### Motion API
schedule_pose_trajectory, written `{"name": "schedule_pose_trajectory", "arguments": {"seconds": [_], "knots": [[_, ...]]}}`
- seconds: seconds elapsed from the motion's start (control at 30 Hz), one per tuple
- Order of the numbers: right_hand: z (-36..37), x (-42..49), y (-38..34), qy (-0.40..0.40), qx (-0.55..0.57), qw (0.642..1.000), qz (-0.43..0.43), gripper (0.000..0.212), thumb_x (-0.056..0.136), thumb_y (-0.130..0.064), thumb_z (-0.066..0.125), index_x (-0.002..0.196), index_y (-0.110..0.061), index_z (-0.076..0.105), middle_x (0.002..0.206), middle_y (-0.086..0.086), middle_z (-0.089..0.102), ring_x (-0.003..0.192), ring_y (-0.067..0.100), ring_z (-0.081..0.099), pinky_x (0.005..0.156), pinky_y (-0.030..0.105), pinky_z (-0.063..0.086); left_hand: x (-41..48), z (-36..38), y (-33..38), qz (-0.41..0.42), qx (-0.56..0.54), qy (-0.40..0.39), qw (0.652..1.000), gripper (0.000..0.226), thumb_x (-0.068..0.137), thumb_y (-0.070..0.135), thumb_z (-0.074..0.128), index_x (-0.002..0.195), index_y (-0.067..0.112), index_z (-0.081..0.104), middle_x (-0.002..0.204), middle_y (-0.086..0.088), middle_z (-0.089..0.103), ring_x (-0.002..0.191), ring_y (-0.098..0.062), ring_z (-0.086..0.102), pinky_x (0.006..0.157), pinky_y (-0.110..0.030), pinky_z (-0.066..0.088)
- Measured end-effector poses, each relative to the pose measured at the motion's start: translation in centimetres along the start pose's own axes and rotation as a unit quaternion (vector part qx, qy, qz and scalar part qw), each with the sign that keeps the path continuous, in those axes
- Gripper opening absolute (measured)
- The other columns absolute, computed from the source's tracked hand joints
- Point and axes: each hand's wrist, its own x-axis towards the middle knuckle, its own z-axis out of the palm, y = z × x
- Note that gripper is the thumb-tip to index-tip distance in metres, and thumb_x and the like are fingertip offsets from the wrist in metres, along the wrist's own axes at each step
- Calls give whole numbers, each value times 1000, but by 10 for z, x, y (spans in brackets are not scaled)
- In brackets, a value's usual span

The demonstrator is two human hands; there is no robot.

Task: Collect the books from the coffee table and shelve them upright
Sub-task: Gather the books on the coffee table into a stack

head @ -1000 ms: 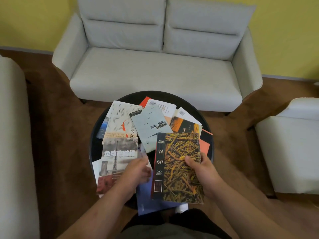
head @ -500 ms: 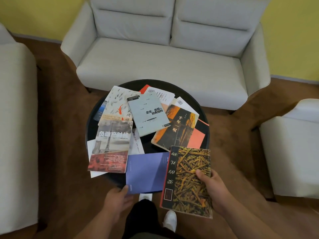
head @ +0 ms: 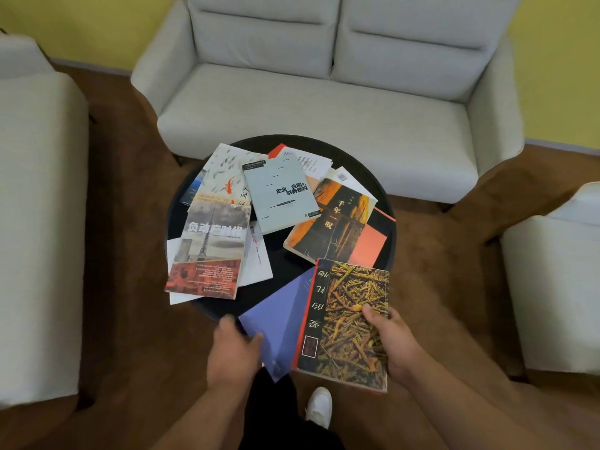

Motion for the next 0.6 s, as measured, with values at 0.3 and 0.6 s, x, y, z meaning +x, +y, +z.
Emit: {"name": "schedule_pose_trajectory", "arguments": {"seconds": [0.3, 0.6], "knots": [[-24, -10, 0, 0, -1, 1000, 27, 38, 96, -26, 68, 127, -17, 49, 117, 26, 71, 100, 46, 73, 91, 69, 53, 38, 15, 35, 186, 338, -54, 921, 84, 91, 60, 52, 155, 18, 18, 143, -8, 39, 130, -29, 42, 105, -44, 41], [-27, -18, 4, -52, 30, 994, 88, 41, 100, -35, 59, 135, -15, 51, 118, 25, 73, 107, 46, 71, 98, 62, 52, 7, 22, 15, 117, 237, 26, 964, 90, 88, 68, 51, 154, 17, 18, 137, -7, 41, 124, -23, 45, 100, -35, 45]]}}
